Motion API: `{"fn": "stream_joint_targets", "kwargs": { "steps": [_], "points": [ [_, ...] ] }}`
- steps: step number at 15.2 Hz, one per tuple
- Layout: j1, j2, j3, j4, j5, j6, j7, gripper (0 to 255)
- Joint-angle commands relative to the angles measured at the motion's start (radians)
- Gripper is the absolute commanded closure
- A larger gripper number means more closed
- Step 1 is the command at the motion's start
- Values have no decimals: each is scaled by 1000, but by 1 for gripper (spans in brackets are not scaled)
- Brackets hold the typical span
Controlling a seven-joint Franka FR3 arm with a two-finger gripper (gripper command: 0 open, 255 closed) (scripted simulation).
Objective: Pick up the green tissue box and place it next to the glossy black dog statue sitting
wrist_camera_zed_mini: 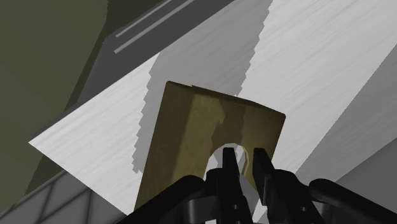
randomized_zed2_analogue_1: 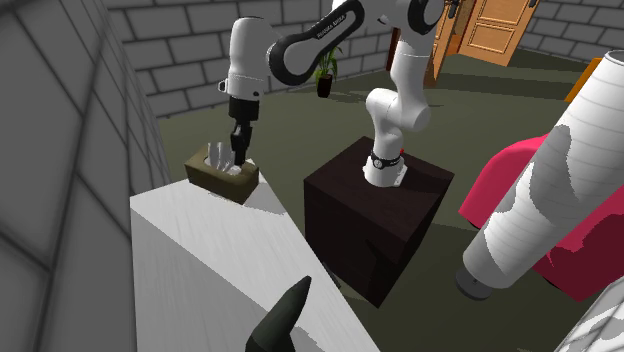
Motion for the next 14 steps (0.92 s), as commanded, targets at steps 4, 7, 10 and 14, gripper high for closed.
{"fn": "stream_joint_targets", "kwargs": {
  "steps": [4,7,10,14],
  "points": [
    [-3,-16,1,44,-22,-60,26,255],
    [-5,-25,1,74,-33,-98,40,255],
    [-6,-32,2,107,-42,-136,53,255],
    [-7,-37,2,153,-53,-187,69,255]
  ]
}}
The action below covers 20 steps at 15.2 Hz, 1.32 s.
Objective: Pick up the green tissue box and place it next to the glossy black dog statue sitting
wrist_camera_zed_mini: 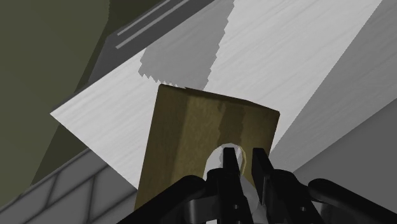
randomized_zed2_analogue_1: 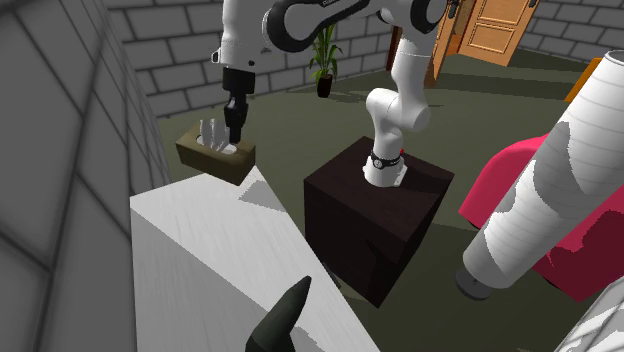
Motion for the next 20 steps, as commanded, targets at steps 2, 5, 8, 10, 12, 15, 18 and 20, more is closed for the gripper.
{"fn": "stream_joint_targets", "kwargs": {
  "steps": [2,5,8,10,12,15,18,20],
  "points": [
    [0,-2,1,39,-8,-39,14,255],
    [-1,-3,1,78,-13,-78,25,255],
    [-2,-2,1,119,-18,-117,35,255],
    [-2,0,0,147,-21,-143,41,255],
    [-2,3,0,177,-23,-170,47,255],
    [-3,9,-1,224,-26,-210,56,255],
    [-3,17,-2,273,-27,-250,64,255],
    [-4,24,-3,307,-28,-278,69,255]
  ]
}}
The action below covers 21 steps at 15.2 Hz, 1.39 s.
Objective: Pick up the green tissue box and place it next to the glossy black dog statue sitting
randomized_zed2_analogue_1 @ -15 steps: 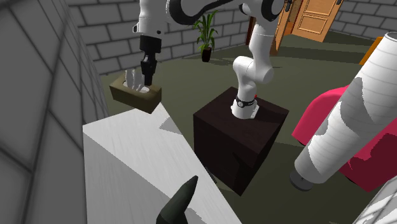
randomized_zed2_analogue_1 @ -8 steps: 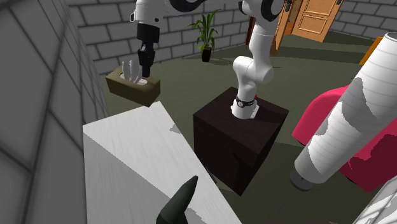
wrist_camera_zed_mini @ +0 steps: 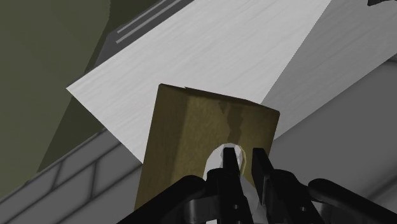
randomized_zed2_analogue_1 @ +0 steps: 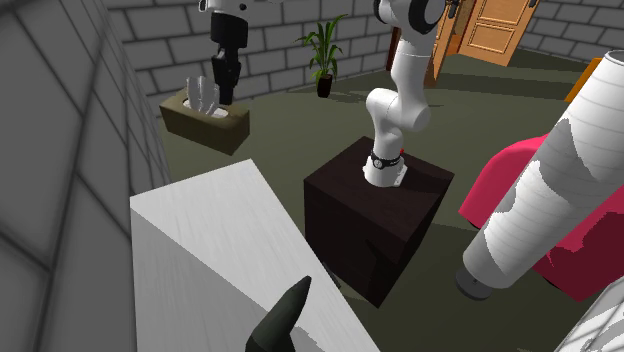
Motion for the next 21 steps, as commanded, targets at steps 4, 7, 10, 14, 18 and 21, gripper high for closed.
{"fn": "stream_joint_targets", "kwargs": {
  "steps": [4,7,10,14,18,21],
  "points": [
    [-1,21,-3,93,0,-72,13,255],
    [-2,36,-6,152,2,-115,20,255],
    [-4,55,-9,215,5,-160,27,255],
    [-7,85,-13,308,11,-223,35,255],
    [17,81,13,319,-5,-226,87,255],
    [53,67,55,298,-32,-203,161,255]
  ]
}}
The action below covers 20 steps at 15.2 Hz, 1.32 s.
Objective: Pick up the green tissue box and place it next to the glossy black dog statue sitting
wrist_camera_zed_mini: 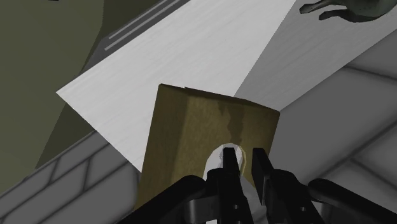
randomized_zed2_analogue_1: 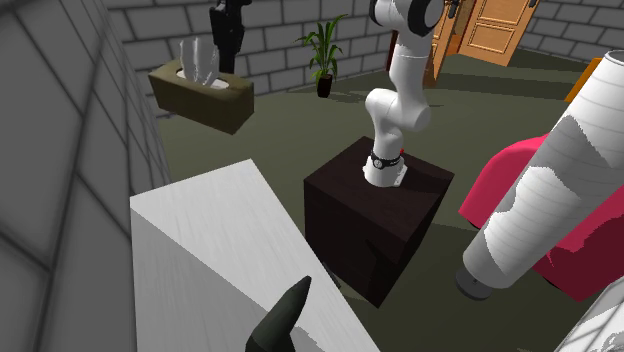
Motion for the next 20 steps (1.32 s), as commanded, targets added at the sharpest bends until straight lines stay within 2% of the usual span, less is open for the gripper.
{"fn": "stream_joint_targets", "kwargs": {
  "steps": [1,11,20],
  "points": [
    [23,2,27,5,-16,9,51,255],
    [138,46,161,49,-101,46,295,255],
    [257,194,261,237,-200,20,510,255]
  ]
}}
